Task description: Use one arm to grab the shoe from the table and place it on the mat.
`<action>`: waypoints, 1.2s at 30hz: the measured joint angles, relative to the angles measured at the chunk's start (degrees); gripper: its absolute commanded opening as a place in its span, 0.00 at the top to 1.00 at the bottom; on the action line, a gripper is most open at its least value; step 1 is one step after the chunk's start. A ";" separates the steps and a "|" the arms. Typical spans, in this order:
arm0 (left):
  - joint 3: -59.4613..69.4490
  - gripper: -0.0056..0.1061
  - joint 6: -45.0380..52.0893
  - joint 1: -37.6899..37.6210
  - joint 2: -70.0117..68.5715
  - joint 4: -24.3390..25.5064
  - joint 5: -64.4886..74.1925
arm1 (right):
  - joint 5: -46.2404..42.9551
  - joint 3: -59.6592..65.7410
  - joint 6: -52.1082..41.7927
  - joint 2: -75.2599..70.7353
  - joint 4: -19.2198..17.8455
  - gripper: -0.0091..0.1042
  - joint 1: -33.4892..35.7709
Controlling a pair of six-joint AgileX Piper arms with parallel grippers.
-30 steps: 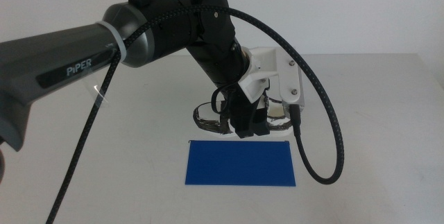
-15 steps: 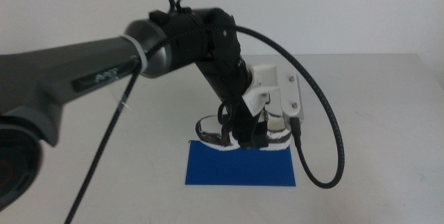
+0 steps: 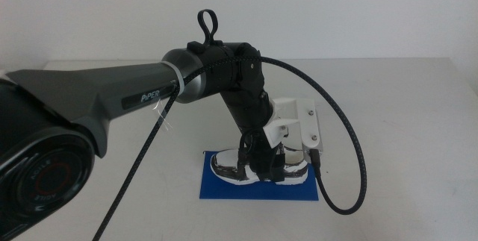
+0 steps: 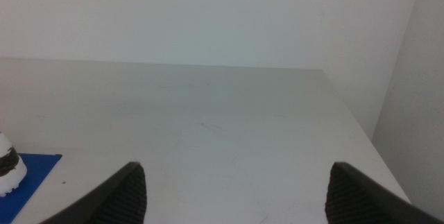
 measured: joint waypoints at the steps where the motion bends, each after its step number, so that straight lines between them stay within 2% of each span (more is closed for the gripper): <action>1: 0.00 0.96 0.00 0.00 0.24 -0.06 -0.01 | 0.00 0.00 0.00 0.00 0.00 0.33 0.00; 10: -0.43 0.94 0.64 0.00 1.04 -0.76 -0.07 | 0.00 0.00 0.00 0.00 0.00 0.33 0.00; 11: -0.47 0.89 0.83 0.00 1.09 -0.76 -0.07 | 0.00 0.00 0.00 0.00 0.00 0.33 0.00; 12: -0.54 0.78 0.88 0.00 1.14 -0.78 0.10 | 0.00 0.00 0.00 0.00 0.00 0.33 0.00; 14: -0.59 0.68 0.89 0.06 1.14 -0.83 0.36 | 0.00 0.00 0.00 0.00 0.00 0.33 0.00; 17: -1.25 0.46 1.12 0.50 1.38 -0.91 1.84 | 0.00 0.00 0.00 0.00 0.00 0.33 0.00; 21: -3.41 0.10 0.91 1.55 1.72 -0.76 5.52 | 0.00 0.00 0.00 0.00 0.00 0.33 0.00; 30: -10.69 0.11 -0.10 1.84 1.82 -0.62 14.13 | 0.00 0.00 0.00 0.00 0.00 0.33 0.00; 36: -14.94 0.11 -4.00 1.84 0.91 2.46 16.56 | 0.00 0.00 0.00 0.00 0.00 0.33 0.00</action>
